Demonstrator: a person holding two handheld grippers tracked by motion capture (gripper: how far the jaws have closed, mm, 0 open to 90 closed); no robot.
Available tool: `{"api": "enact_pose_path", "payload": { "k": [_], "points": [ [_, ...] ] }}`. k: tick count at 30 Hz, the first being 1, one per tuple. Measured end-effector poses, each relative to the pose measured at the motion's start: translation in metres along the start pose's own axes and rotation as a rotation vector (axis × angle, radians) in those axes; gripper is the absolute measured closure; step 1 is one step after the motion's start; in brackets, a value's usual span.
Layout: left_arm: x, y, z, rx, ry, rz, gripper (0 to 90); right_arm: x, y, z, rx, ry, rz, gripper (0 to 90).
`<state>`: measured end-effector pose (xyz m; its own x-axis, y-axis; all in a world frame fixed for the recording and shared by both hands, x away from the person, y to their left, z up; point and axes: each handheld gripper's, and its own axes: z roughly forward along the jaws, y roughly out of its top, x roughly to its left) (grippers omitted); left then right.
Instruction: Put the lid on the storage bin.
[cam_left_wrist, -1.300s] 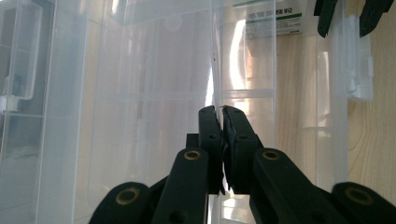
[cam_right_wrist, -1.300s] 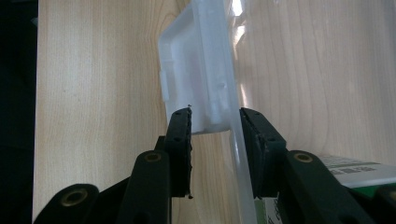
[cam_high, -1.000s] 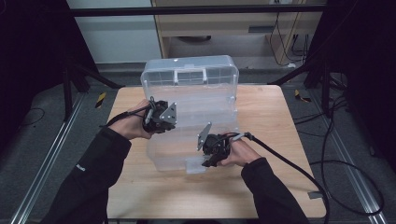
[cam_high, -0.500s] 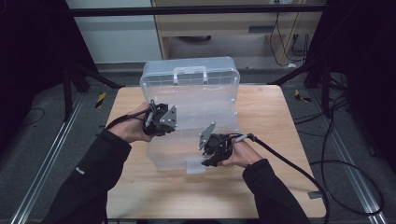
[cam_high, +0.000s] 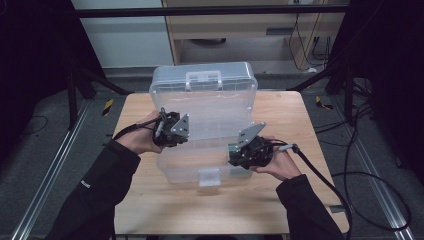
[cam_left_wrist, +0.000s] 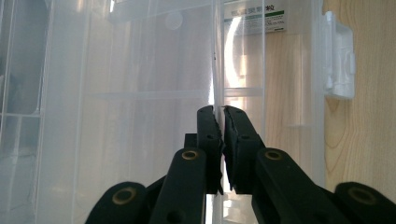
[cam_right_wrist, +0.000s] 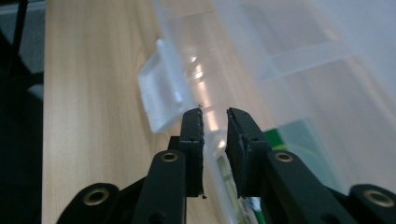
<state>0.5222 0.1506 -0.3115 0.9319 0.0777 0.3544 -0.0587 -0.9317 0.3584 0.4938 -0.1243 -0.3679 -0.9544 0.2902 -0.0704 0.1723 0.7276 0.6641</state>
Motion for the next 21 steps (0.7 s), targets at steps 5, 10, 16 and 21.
{"api": "enact_pose_path", "payload": {
  "k": [5, 10, 16, 21],
  "points": [
    [0.000, 0.000, 0.000, 0.000, 0.003, 0.004, 84.5, -0.010, -0.006, -0.025, -0.100, -0.068, 0.070, 86.2],
    [0.002, 0.001, 0.001, -0.010, 0.019, 0.026, 84.5, -0.022, -0.006, -0.042, -0.196, -0.135, 0.152, 90.0],
    [0.000, 0.001, 0.000, 0.005, 0.003, -0.001, 84.5, -0.040, -0.005, -0.053, -0.286, -0.222, 0.264, 90.0],
    [-0.003, 0.001, 0.001, 0.012, -0.002, -0.003, 84.5, -0.053, -0.002, -0.057, -0.359, -0.268, 0.333, 90.0]
  ]
}}
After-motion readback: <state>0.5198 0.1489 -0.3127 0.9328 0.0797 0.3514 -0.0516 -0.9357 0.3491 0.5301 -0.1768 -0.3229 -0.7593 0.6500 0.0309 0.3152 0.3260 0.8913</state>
